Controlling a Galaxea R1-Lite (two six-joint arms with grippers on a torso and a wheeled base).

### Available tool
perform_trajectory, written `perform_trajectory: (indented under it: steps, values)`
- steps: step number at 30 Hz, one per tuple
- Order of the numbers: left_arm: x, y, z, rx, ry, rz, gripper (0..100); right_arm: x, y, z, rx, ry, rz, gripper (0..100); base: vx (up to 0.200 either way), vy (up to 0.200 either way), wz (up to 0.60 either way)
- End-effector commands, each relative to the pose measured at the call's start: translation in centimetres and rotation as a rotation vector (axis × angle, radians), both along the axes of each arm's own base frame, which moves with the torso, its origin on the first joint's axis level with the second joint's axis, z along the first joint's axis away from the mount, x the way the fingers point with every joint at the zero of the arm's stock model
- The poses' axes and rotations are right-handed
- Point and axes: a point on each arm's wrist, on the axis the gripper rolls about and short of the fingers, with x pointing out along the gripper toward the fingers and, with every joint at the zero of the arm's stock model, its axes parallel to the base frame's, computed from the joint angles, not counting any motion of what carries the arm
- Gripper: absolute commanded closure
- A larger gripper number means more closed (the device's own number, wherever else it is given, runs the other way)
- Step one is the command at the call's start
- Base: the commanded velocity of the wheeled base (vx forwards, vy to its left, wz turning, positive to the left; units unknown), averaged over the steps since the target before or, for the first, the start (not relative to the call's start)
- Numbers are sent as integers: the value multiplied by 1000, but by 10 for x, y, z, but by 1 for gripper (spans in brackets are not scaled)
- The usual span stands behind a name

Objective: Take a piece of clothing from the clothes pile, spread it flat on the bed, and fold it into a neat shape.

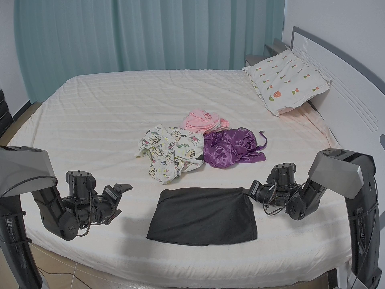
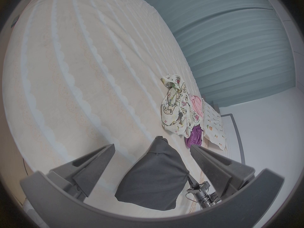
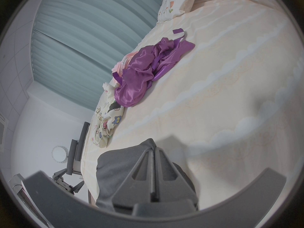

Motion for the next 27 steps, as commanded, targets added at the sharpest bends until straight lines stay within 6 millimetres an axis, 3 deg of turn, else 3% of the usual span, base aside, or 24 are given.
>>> perform_trajectory:
  steps: [1, 9, 10, 14, 19, 24, 27]
  values:
    - [0, 0, 0, 0, 1, -1, 0, 1, -3, 0, -2, -1, -12, 100, 0, 0, 0]
    - [0, 0, -1, 3, 3, -3, 0, 0, -5, -1, -17, 1, -26, 100, 0, 0, 0]
    - [0, 0, -1, 3, 3, -3, 0, 0, -5, -1, -16, -1, -26, 0, 0, 0, 0]
    - [-1, 0, -2, 4, 6, -1, 0, -2, -7, -1, -21, 0, -28, 0, 0, 0, 0]
    - [-2, 0, -2, 6, 9, -2, 0, -31, -28, 19, -52, -19, 5, 0, 0, 0, 0]
    - [-2, 0, -3, 6, 10, -2, 0, -72, -38, 8, -141, 36, 196, 0, 0, 0, 0]
    - [-3, 0, -3, 7, 15, -2, 0, -81, -36, 0, -193, 38, 254, 0, 0, 0, 0]
